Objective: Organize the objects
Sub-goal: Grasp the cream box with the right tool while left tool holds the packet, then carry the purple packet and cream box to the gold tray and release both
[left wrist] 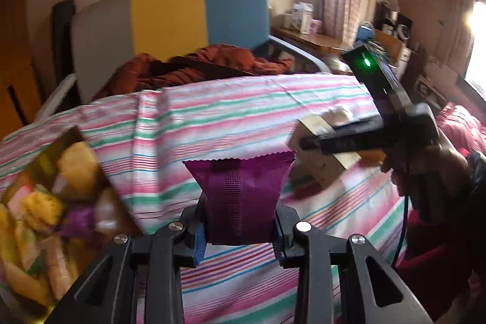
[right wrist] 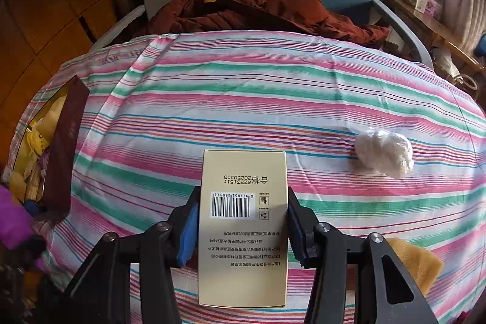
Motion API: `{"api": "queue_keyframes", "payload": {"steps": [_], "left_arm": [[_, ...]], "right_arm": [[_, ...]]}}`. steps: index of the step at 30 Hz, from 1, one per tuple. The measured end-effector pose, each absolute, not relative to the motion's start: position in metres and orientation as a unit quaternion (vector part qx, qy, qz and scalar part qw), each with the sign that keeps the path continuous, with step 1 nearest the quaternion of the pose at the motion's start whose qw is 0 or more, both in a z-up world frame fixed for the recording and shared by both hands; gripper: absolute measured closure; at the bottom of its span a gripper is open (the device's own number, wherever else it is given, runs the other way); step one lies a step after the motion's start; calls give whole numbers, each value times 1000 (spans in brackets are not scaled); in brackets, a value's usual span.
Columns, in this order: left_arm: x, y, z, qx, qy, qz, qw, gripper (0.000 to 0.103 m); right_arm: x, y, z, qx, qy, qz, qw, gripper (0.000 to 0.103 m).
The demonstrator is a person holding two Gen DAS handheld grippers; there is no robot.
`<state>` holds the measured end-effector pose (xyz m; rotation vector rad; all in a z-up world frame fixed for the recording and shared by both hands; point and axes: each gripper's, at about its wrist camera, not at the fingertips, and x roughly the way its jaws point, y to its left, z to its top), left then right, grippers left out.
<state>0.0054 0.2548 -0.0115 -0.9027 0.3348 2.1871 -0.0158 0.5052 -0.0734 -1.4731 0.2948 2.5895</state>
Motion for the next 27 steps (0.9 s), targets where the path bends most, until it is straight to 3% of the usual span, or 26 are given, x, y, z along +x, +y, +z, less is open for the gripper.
{"api": "queue_keyframes", "payload": {"steps": [12,27], "left_arm": [[-11,194,6,-352,104,884,290,69],[-28,108,19,-344,31,907,241,69]], "right_arm": [[-16,471,-56,-483,86,870,55,52],[-30,349,9,-423,90,900,-59,52]]}}
